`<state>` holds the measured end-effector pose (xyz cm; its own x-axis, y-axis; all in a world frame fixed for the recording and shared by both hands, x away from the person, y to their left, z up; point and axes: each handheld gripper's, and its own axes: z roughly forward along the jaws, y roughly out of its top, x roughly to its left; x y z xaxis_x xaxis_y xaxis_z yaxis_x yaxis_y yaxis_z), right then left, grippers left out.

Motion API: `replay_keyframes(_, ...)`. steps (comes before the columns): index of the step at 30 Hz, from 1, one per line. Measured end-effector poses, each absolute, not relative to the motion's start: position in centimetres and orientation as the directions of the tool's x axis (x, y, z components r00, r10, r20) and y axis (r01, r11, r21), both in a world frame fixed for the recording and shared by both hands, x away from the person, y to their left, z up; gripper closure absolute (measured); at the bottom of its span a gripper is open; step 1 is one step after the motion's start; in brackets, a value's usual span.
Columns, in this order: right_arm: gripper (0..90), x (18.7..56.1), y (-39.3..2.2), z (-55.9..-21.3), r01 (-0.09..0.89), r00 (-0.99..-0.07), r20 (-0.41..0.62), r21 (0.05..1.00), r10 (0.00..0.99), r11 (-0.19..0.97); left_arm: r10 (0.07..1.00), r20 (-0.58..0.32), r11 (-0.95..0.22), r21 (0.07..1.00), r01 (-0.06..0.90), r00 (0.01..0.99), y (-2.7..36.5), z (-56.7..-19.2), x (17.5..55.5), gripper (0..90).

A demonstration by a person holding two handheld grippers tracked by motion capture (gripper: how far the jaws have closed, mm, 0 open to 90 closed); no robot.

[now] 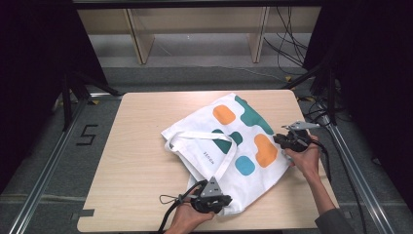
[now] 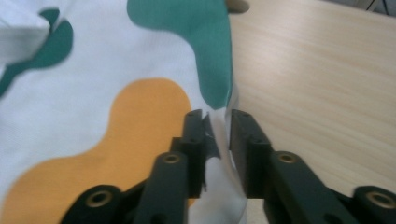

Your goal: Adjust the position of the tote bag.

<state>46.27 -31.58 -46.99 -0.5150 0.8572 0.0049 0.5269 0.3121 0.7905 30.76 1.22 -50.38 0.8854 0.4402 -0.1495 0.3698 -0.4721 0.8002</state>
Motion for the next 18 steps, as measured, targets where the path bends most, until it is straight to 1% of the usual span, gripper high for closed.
replay_keyframes(1, 70.4, 45.9, -31.7, -46.4, 0.525, -0.511, 0.008, 0.795, 0.860, 0.304, 0.438, -0.155, -0.467, 0.803, 0.371, 0.886, 0.8, -50.4, 30.7, 85.3)
replay_keyframes(3, 64.8, 45.1, -31.4, -45.5, 0.527, -0.544, 0.035, 0.792, 0.839, 0.308, 0.419, -0.161, -0.480, 0.796, 0.368, 0.894, 0.7, -50.2, 30.7, 82.6)
replay_keyframes(5, 60.5, 43.7, -30.7, -44.8, 0.531, -0.550, 0.035, 0.786, 0.835, 0.317, 0.412, -0.182, -0.486, 0.785, 0.384, 0.893, 1.3, -49.8, 30.4, 74.7)
replay_keyframes(7, 57.1, 42.4, -29.8, -44.5, 0.537, -0.589, 0.063, 0.775, 0.806, 0.332, 0.405, -0.218, -0.470, 0.783, 0.406, 0.888, 2.2, -49.3, 29.8, 63.5)
replay_keyframes(8, 55.7, 41.7, -29.3, -44.4, 0.528, -0.601, 0.053, 0.775, 0.798, 0.347, 0.414, -0.197, -0.480, 0.783, 0.397, 0.889, 2.8, -48.9, 29.7, 56.7)
replay_keyframes(9, 54.6, 41.3, -29.0, -44.4, 0.507, -0.624, 0.036, 0.779, 0.781, 0.369, 0.422, -0.212, -0.451, 0.794, 0.407, 0.882, 3.7, -48.4, 29.3, 51.7)
replay_keyframes(10, 53.1, 40.7, -28.4, -44.3, 0.507, -0.645, 0.035, 0.766, 0.763, 0.394, 0.430, -0.211, -0.435, 0.804, 0.406, 0.878, 4.6, -48.0, 29.2, 48.9)
replay_keyframes(12, 51.2, 39.5, -27.1, -44.3, 0.516, -0.663, 0.065, 0.762, 0.746, 0.392, 0.451, -0.190, -0.409, 0.824, 0.391, 0.872, 6.7, -47.2, 29.1, 46.3)
replay_keyframes(14, 48.2, 38.3, -25.7, -44.2, 0.497, -0.707, 0.064, 0.754, 0.705, 0.430, 0.497, -0.177, -0.394, 0.826, 0.403, 0.849, 8.8, -46.8, 29.2, 43.0)
replay_keyframes(15, 47.0, 38.0, -25.2, -44.4, 0.486, -0.719, 0.055, 0.753, 0.693, 0.444, 0.533, -0.150, -0.386, 0.832, 0.397, 0.833, 9.9, -46.8, 29.5, 42.9)
replay_keyframes(16, 46.2, 37.3, -24.6, -44.4, 0.502, -0.724, 0.069, 0.735, 0.686, 0.456, 0.570, -0.124, -0.385, 0.833, 0.397, 0.812, 11.2, -46.9, 30.0, 42.8)
replay_keyframes(17, 45.2, 36.8, -23.9, -44.6, 0.490, -0.740, 0.070, 0.737, 0.669, 0.466, 0.587, -0.103, -0.401, 0.825, 0.399, 0.803, 12.1, -47.0, 30.3, 41.9)
replay_keyframes(18, 44.9, 36.4, -23.5, -44.6, 0.495, -0.745, 0.083, 0.735, 0.662, 0.464, 0.631, -0.104, -0.385, 0.818, 0.427, 0.769, 13.2, -47.3, 30.8, 41.6)
